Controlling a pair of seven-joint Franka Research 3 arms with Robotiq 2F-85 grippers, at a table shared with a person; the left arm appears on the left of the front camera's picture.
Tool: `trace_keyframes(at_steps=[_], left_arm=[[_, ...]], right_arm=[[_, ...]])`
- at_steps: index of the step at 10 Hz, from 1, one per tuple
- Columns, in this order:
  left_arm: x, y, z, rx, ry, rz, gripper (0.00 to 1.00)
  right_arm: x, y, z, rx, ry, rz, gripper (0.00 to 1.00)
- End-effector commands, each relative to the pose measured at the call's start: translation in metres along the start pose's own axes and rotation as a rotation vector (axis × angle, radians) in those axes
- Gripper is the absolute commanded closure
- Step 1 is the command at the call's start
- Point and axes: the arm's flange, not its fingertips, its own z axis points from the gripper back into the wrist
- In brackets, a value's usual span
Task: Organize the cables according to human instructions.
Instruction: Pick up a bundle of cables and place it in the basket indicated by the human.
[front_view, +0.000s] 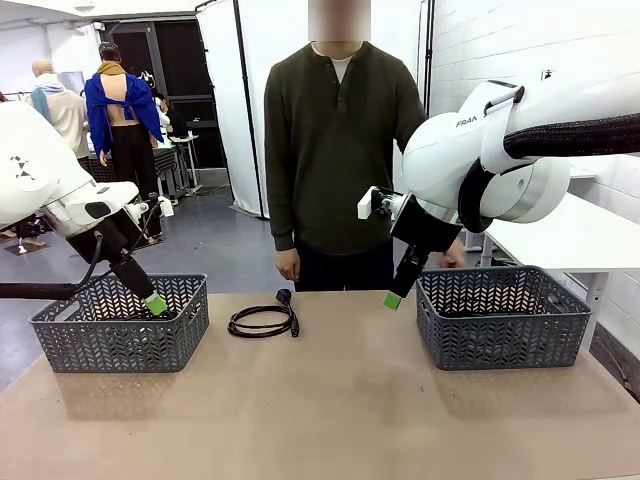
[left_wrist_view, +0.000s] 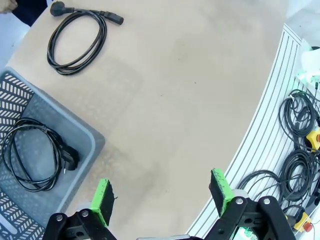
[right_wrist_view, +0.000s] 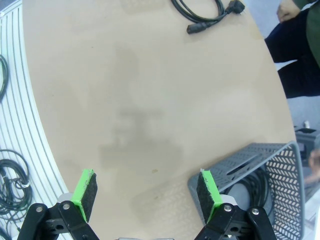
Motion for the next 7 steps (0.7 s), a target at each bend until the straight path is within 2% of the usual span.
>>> trace_keyframes(at_steps=[1,7], left_arm=[[0.0021,0.0008,0.0003,0.002,0.000,-0.001,0.00],[0.0021,0.0008,0.0003,0.002,0.000,-0.001,0.00]], right_arm=[[-0.0007,0.0004,-0.0010,-0.004,0.002,-0.001,0.00],[-0.0007,0.0004,-0.0010,-0.004,0.002,-0.001,0.00]])
